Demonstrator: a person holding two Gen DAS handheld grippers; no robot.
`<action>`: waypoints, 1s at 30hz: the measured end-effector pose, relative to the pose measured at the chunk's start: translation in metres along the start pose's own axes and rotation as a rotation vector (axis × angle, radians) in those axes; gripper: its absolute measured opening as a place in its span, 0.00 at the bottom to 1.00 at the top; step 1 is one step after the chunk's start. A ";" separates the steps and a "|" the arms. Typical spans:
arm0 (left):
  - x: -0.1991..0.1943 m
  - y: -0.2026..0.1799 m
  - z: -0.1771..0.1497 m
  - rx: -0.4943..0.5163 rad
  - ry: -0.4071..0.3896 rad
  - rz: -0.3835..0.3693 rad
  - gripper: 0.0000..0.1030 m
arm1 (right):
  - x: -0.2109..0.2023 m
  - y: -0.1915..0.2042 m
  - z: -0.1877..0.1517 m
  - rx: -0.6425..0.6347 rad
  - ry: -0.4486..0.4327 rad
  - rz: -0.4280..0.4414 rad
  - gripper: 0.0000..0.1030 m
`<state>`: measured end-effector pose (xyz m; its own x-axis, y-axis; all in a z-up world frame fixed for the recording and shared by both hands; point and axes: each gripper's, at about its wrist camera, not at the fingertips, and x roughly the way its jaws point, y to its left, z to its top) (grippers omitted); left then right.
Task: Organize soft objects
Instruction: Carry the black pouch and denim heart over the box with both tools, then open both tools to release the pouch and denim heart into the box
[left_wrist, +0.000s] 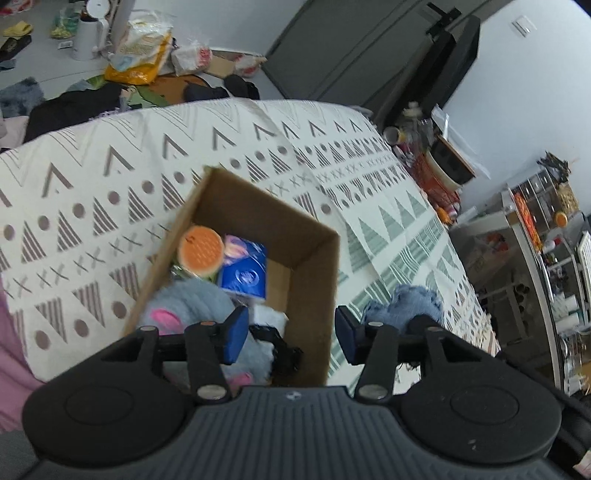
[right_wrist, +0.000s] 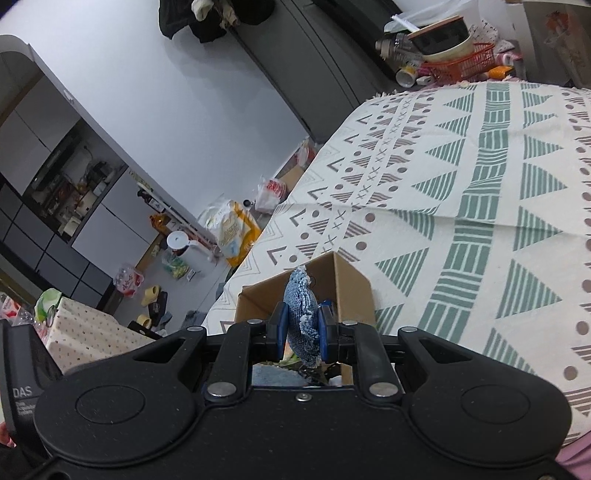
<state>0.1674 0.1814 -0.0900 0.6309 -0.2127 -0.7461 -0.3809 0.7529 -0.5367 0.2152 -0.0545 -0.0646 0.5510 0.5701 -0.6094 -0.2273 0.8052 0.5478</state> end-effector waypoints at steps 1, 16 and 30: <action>-0.002 0.002 0.002 -0.003 -0.004 0.005 0.49 | 0.002 0.002 0.000 -0.001 0.003 0.002 0.17; -0.015 0.015 0.003 -0.030 -0.024 0.049 0.49 | 0.001 0.015 -0.015 -0.030 0.078 0.017 0.35; -0.057 -0.011 -0.016 0.022 -0.080 0.067 0.63 | -0.056 0.014 -0.005 -0.045 -0.029 0.007 0.76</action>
<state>0.1250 0.1753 -0.0475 0.6568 -0.1112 -0.7458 -0.4099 0.7776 -0.4768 0.1774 -0.0744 -0.0259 0.5720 0.5713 -0.5886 -0.2667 0.8081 0.5252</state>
